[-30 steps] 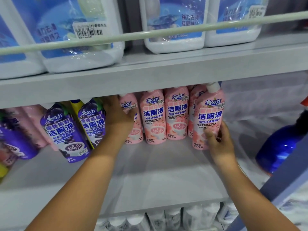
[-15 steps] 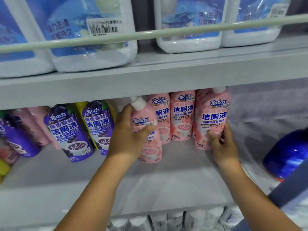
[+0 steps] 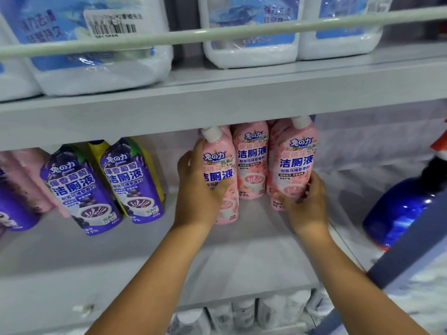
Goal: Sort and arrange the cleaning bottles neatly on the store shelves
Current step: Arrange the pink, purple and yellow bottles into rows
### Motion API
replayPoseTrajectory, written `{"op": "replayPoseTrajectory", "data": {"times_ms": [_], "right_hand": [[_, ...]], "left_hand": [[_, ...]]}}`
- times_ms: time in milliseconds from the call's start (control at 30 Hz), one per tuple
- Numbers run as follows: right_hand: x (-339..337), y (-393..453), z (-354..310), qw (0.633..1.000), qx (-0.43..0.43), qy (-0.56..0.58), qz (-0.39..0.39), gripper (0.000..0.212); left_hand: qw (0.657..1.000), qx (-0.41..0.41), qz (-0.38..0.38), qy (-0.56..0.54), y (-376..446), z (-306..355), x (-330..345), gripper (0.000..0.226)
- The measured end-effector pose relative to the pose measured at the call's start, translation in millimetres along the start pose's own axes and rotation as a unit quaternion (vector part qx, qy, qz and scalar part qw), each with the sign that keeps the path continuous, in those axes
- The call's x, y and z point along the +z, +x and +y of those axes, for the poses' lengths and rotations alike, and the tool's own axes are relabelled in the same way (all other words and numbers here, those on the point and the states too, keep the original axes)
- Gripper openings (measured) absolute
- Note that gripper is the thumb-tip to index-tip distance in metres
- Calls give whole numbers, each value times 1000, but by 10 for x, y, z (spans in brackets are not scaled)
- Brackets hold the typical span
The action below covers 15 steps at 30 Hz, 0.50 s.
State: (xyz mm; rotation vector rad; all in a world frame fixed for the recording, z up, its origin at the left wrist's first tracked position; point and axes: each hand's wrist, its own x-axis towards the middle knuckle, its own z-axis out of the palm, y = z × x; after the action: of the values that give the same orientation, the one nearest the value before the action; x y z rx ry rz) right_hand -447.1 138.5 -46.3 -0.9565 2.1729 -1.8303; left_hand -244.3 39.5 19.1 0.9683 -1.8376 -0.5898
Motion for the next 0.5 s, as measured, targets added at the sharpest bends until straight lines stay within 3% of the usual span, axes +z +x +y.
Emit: {"op": "replayPoseTrajectory", "data": {"times_ms": [167, 300, 433, 500], "right_hand": [[2, 3, 29, 1000, -4, -4, -7, 80], [-1, 0, 38, 1000, -11, -7, -16, 82], [-39, -40, 46, 1000, -5, -1, -26, 80], [-81, -179, 97, 1000, -5, 17, 8, 77]], "left_hand": [[996, -68, -24, -52, -201, -280, 122, 114], [996, -72, -24, -39, -153, -310, 171, 113], [988, -105, -56, -99, -329, -418, 69, 104], [984, -124, -41, -120, -520, -482, -106, 98]]}}
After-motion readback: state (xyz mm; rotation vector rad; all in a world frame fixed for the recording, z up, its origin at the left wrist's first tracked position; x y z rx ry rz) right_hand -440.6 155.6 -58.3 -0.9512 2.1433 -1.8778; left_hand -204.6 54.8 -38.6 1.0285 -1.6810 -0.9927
